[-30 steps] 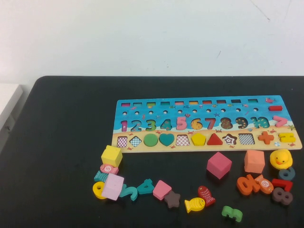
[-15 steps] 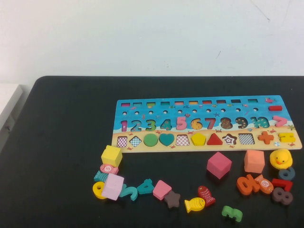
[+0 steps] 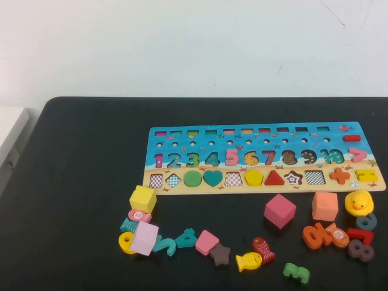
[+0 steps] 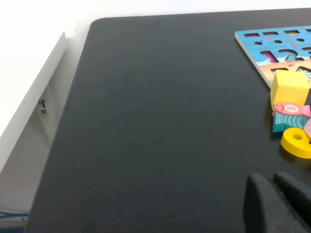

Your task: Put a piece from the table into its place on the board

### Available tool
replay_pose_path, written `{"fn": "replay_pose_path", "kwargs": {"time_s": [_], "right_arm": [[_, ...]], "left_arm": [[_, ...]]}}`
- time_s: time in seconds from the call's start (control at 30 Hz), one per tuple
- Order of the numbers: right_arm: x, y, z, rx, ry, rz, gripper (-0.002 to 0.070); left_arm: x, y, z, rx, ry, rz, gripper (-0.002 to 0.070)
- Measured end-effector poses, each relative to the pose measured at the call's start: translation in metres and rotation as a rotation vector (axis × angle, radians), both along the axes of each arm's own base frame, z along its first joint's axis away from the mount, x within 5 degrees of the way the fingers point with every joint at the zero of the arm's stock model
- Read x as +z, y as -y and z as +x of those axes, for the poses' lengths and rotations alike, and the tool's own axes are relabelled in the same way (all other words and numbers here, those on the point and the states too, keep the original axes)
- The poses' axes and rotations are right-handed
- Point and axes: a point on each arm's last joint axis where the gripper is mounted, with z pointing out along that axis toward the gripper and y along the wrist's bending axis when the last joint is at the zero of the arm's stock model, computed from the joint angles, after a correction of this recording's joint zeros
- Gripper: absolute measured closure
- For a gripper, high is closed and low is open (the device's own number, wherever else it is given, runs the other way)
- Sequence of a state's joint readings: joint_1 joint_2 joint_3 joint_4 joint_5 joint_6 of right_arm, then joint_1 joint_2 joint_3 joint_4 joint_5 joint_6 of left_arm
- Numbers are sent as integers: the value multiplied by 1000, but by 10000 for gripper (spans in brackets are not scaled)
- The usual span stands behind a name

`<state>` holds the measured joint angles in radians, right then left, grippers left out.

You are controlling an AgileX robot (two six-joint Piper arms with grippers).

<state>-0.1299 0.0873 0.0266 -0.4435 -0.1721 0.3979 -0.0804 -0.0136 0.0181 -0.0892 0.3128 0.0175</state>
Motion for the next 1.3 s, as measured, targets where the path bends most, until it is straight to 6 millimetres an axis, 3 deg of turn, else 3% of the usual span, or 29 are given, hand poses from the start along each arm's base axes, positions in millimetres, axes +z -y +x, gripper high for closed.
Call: {"fn": "replay_pose_path", "kwargs": {"time_s": [0.23, 0.7, 1.3], "right_arm": [[-4, 4, -2, -52, -30, -71, 658], [-37, -1, -11, 1, -361, 85, 657], [-39, 1, -13, -9, -401, 124, 657]], "left_arm": [[0, 0, 0, 0, 0, 0, 678], [0, 0, 0, 0, 0, 0, 678], [0, 0, 0, 0, -2, 0, 678]]}}
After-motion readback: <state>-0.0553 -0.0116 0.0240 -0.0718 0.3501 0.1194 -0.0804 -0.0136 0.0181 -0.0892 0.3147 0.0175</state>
